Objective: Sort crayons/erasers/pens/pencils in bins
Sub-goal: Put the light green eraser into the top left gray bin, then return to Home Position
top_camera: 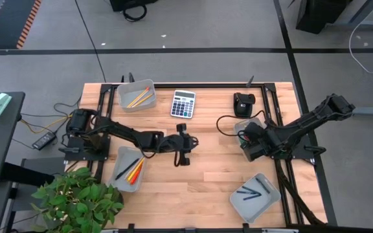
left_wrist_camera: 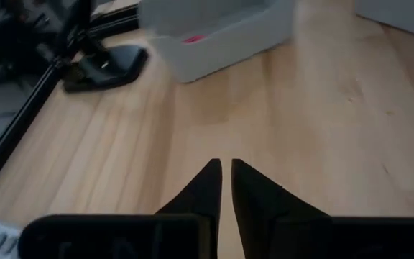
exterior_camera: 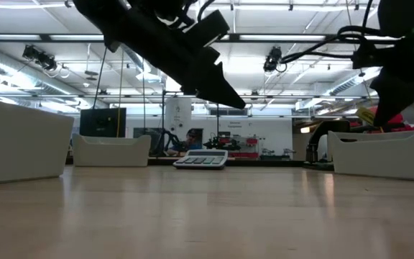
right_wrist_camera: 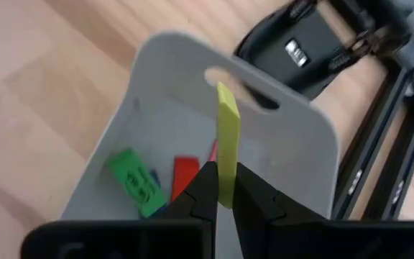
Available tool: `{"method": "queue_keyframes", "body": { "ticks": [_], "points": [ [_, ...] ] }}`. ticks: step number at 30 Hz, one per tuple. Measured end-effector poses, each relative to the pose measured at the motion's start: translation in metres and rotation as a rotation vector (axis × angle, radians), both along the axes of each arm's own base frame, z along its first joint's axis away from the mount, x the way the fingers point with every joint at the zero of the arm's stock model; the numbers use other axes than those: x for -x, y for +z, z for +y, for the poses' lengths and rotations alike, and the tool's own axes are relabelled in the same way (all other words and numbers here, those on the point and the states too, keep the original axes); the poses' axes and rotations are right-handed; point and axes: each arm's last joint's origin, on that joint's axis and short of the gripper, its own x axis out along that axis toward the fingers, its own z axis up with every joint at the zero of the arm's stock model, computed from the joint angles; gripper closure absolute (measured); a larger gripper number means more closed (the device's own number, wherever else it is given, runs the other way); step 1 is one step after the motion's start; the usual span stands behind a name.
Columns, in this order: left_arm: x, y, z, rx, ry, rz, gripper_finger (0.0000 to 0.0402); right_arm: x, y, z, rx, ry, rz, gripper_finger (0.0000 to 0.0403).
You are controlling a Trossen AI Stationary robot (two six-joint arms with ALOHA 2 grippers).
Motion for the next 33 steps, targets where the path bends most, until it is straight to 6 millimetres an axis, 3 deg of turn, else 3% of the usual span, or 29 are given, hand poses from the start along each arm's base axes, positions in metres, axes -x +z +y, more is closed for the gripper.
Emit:
{"method": "queue_keyframes", "body": {
  "ticks": [9,19,25,29,33],
  "points": [
    [0.007,0.007,-0.002,-0.023,0.009,0.036,0.0361,0.001,-0.001,0.001,-0.048,0.041,0.053,0.0329],
    [0.034,0.058,0.013,0.057,0.088,-0.014,0.0345,0.001,-0.001,0.001,-0.052,0.092,0.097,0.0251],
    [0.041,0.062,0.047,0.033,0.178,0.027,0.0314,-0.009,0.016,0.001,0.043,0.201,0.089,0.0237],
    [0.047,0.056,0.081,0.005,0.265,0.106,0.0297,-0.019,0.038,-0.001,0.214,0.192,-0.02,0.0243],
    [0.054,0.055,0.116,-0.012,0.339,0.133,0.0295,-0.024,0.052,-0.005,0.354,0.245,-0.01,0.0249]
  ]
}}
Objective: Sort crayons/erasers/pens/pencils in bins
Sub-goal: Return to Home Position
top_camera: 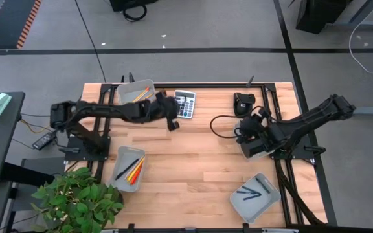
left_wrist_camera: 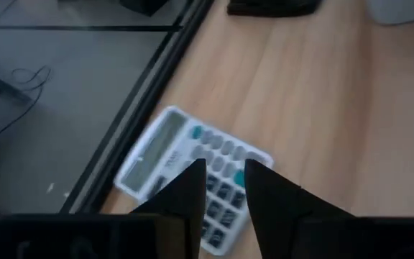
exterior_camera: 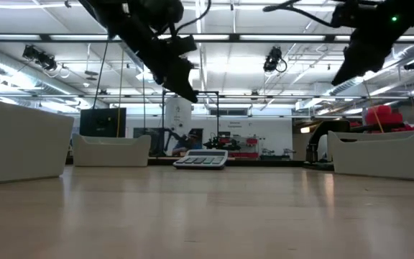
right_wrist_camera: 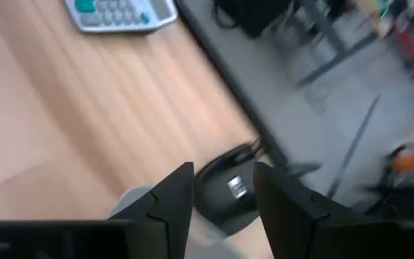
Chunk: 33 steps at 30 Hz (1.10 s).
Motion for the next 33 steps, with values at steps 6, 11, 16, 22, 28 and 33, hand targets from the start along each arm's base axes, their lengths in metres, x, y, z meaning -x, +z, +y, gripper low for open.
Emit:
{"method": "queue_keyframes", "body": {
  "ticks": [6,11,16,22,28,33],
  "points": [
    [0.007,0.003,0.037,0.014,-0.089,-0.026,0.0303,-0.005,0.017,-0.02,0.054,-0.029,0.02,0.0264],
    [0.011,0.01,0.06,0.005,-0.224,-0.11,0.0307,-0.011,0.023,-0.036,-0.008,0.006,0.037,0.0286],
    [0.018,0.013,0.078,0.055,-0.317,-0.177,0.0306,-0.009,0.026,-0.047,-0.202,0.082,0.039,0.0337],
    [0.026,0.014,0.092,0.102,-0.355,-0.214,0.0315,0.008,0.04,-0.05,-0.289,0.125,-0.062,0.0396],
    [0.027,0.013,0.091,0.17,-0.38,-0.238,0.0324,0.024,0.056,-0.048,-0.309,0.211,-0.219,0.0396],
    [0.03,0.004,0.087,0.241,-0.38,-0.222,0.0336,0.03,0.042,-0.047,-0.332,0.27,-0.3,0.0396]
  ]
}}
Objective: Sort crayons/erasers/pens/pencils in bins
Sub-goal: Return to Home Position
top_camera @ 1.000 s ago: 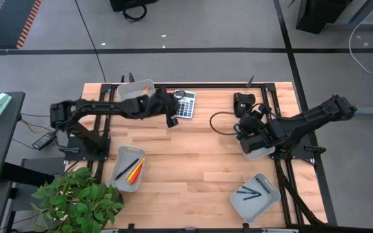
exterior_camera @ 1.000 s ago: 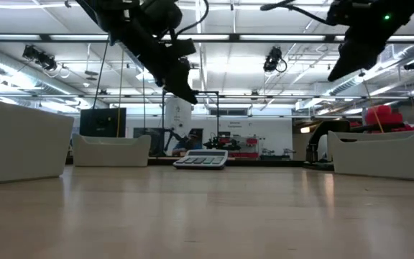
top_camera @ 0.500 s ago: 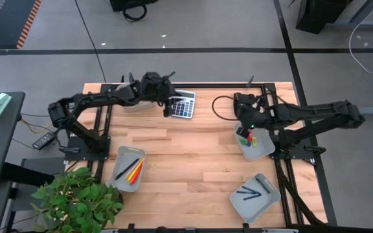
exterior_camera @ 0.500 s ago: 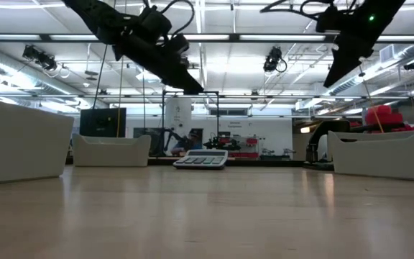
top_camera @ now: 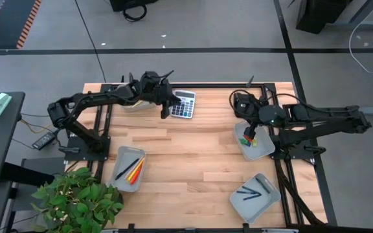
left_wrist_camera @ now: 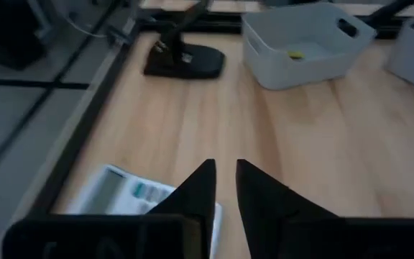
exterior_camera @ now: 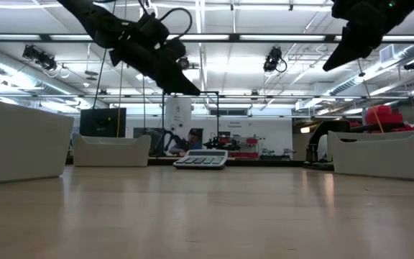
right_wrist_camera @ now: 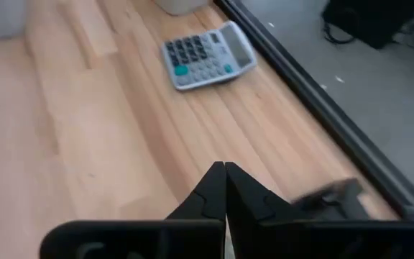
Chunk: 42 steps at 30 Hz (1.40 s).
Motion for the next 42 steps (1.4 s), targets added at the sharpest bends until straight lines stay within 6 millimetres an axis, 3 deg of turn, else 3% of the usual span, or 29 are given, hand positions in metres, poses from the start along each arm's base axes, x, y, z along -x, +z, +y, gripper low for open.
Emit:
{"method": "queue_keyframes", "body": {
  "ticks": [7,14,20,32,42],
  "points": [
    [0.036,-0.03,-0.012,0.146,0.06,-0.138,0.0393,0.008,-0.023,0.003,-0.076,0.1,-0.119,0.0396],
    [0.087,-0.038,-0.052,0.164,0.107,-0.366,0.0393,0.022,-0.023,0.009,-0.071,0.217,-0.406,0.0396],
    [0.118,-0.046,-0.075,0.162,0.15,-0.492,0.039,0.03,-0.045,0.015,-0.058,0.325,-0.605,0.0396],
    [0.159,-0.076,-0.101,0.175,0.145,-0.525,0.0397,0.034,-0.096,0.013,-0.06,0.251,-0.664,0.0397],
    [0.173,-0.071,-0.111,0.174,0.052,-0.508,0.0395,0.036,-0.117,0.014,-0.017,0.281,-0.719,0.0397]
  ]
}}
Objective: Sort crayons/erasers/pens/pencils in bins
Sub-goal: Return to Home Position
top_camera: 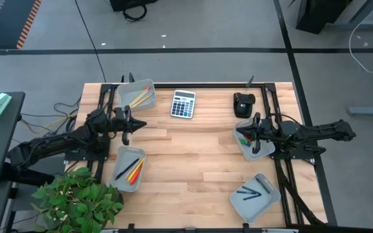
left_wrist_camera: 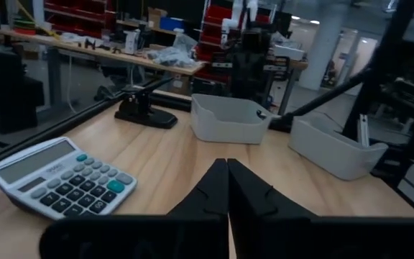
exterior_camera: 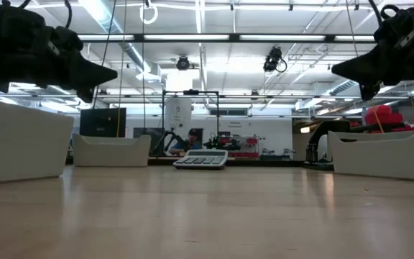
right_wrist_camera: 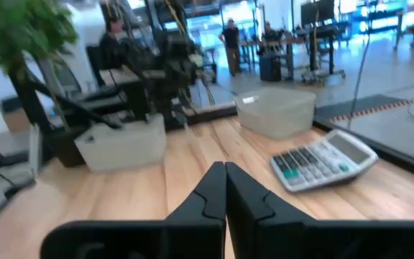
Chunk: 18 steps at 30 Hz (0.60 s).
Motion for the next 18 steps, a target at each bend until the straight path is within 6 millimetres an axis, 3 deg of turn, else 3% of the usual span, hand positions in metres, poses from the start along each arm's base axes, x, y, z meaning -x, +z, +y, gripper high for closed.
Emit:
{"method": "queue_keyframes", "body": {
  "ticks": [18],
  "points": [
    [0.028,0.008,-0.018,-0.014,-0.058,-0.087,0.0388,0.0,-0.003,0.0,-0.001,0.017,0.03,0.0397]
  ]
}}
